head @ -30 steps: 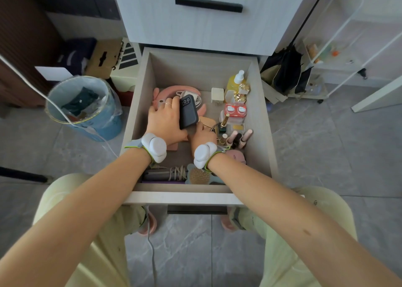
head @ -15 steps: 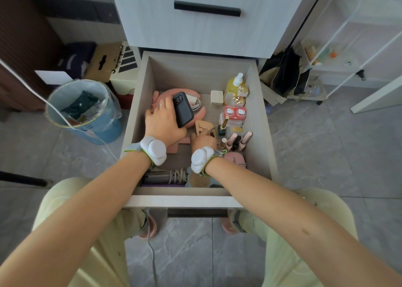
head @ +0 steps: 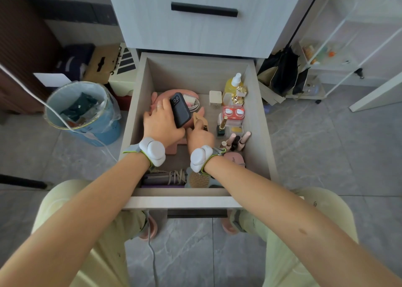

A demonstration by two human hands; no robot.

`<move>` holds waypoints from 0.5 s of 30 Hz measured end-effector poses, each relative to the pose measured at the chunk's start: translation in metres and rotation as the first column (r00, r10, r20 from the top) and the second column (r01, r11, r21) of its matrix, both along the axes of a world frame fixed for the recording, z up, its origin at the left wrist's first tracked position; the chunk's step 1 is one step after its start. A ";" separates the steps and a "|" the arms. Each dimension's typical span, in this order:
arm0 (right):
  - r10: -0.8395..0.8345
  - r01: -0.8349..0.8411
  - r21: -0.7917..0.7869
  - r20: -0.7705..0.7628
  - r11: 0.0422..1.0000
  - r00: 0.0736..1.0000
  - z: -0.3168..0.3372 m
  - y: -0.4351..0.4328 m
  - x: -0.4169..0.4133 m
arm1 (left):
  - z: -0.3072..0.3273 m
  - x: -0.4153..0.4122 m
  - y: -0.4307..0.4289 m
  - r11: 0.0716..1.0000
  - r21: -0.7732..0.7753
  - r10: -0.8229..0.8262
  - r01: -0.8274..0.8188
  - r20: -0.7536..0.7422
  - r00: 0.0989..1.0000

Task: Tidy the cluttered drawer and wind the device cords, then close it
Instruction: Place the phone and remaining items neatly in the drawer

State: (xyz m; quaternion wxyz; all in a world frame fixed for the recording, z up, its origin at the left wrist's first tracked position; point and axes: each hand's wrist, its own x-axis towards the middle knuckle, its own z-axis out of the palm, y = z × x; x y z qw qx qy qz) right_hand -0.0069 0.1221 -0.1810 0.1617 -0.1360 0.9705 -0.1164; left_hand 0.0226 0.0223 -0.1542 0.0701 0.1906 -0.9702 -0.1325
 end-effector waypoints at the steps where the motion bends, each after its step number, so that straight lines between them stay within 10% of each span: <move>1: -0.026 0.026 -0.006 -0.006 1.000 1.000 -0.001 0.000 0.001 | 0.000 0.000 0.000 1.000 -0.002 -0.001 0.001 0.004 1.000; 15: 0.095 -0.094 0.012 -0.043 0.995 0.995 0.044 0.024 -0.016 | -0.005 0.001 -0.006 0.993 -0.003 -0.118 0.120 0.132 0.984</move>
